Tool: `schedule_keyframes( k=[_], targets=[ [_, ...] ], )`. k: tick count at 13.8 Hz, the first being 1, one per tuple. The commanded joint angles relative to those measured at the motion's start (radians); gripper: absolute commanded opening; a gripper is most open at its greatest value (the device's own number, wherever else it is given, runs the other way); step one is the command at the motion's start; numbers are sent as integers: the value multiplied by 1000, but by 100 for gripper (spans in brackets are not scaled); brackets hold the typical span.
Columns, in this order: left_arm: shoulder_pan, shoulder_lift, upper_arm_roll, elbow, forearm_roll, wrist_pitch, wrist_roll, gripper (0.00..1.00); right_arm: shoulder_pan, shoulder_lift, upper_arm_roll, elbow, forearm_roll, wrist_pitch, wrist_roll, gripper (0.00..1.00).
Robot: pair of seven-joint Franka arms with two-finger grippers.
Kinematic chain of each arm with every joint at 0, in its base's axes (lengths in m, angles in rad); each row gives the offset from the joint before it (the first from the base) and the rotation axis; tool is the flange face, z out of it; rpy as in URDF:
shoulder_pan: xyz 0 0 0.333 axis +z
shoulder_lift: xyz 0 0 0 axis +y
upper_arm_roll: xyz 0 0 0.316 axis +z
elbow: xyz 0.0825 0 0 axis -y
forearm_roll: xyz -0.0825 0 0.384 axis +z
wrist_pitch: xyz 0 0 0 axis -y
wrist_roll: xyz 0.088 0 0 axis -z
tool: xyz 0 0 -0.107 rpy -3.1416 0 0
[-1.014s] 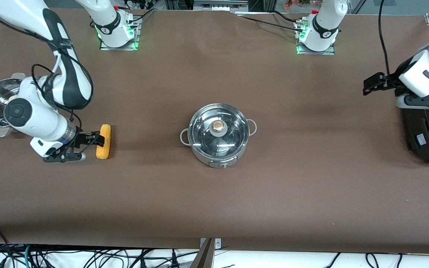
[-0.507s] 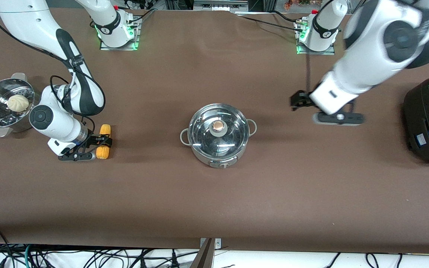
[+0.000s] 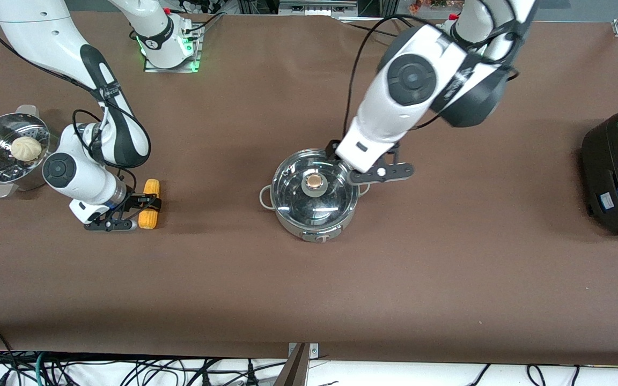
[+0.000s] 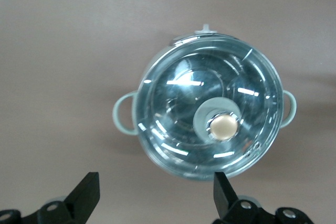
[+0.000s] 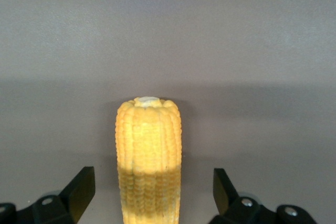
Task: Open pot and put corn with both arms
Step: 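Grasp the corn with the right gripper while the left gripper reaches the lid knob, then lift the corn with the right gripper while the left gripper grips the lid knob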
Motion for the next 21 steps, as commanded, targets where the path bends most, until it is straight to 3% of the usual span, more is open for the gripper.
schedule_keyframes(
  k=[1,3,4,5,7,12,14,15,18,21],
  targets=[
    [-93,170,71,208,35,-27,-81,96,-6,8,7,-8,16,20,3,98],
    [-141,227,115,240,35,3,-108,96,-4,10,7,-17,16,14,0,46],
    [-150,240,118,240,35,30,-122,96,-4,10,7,-19,16,9,0,27],
    [-157,252,118,240,35,43,-136,96,-3,8,7,-19,16,7,0,10],
    [-183,272,128,240,36,62,-161,96,-4,10,8,-20,14,6,-3,0],
    [-210,295,148,237,38,85,-165,93,2,-35,12,3,13,-83,-9,0],
    [-213,304,149,237,38,88,-165,85,5,-72,13,73,13,-231,-8,0],
    [-216,304,149,237,52,88,-165,74,5,-79,13,126,11,-317,-6,0],
    [-224,304,148,233,64,88,-165,71,5,-85,12,297,10,-542,-14,0],
    [-224,303,149,233,64,85,-159,43,5,-84,12,440,8,-707,-12,0]
  ],
)
